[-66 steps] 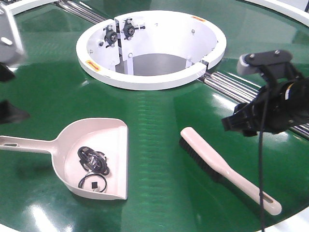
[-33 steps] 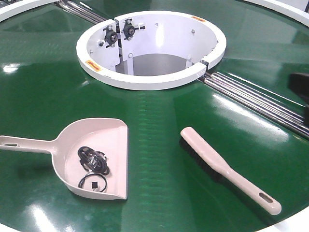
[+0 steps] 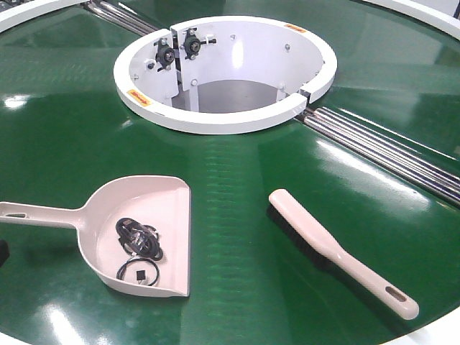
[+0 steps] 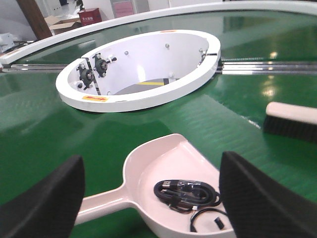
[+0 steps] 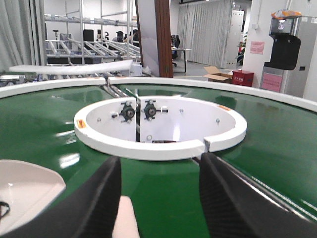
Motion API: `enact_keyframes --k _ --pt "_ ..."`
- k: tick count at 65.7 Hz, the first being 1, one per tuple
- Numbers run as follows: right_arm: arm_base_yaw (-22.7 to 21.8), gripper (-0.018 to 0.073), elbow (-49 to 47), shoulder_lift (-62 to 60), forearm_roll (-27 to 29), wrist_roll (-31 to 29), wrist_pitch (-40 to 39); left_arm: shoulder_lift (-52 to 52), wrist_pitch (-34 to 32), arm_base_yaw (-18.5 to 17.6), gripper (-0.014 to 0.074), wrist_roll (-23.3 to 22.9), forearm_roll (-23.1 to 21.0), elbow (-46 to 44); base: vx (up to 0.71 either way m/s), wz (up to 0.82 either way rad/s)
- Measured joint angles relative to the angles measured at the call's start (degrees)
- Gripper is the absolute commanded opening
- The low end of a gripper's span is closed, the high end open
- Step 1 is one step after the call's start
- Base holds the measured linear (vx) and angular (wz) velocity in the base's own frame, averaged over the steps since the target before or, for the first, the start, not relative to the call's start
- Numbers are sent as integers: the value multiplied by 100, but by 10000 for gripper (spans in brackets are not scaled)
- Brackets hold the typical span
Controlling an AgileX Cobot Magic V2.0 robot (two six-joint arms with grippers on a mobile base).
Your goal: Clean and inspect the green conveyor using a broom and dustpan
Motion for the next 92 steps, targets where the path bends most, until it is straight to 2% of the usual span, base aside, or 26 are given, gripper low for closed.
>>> enact_keyframes --k 13,18,23,30,32,35,92 --pt "0 347 491 -11 0 5 -385 -97 -666 0 526 -259 -77 803 0 0" --pt "0 341 502 -11 0 5 -378 -97 -827 0 480 -261 -207 888 0 0" --pt "0 279 502 -11 0 5 -358 -97 -883 0 360 -274 -280 888 0 0" --pt "0 94 502 -11 0 5 -239 -97 -821 0 43 -274 -285 888 0 0" --pt "0 48 502 -11 0 5 -226 -97 -788 0 -9 -274 -263 888 0 0" --pt "0 -15 502 -11 0 5 -221 -97 -743 0 -9 -268 -226 888 0 0" --pt "0 -8 502 -11 5 11 -244 -97 -949 0 -7 -256 -196 913 0 0"
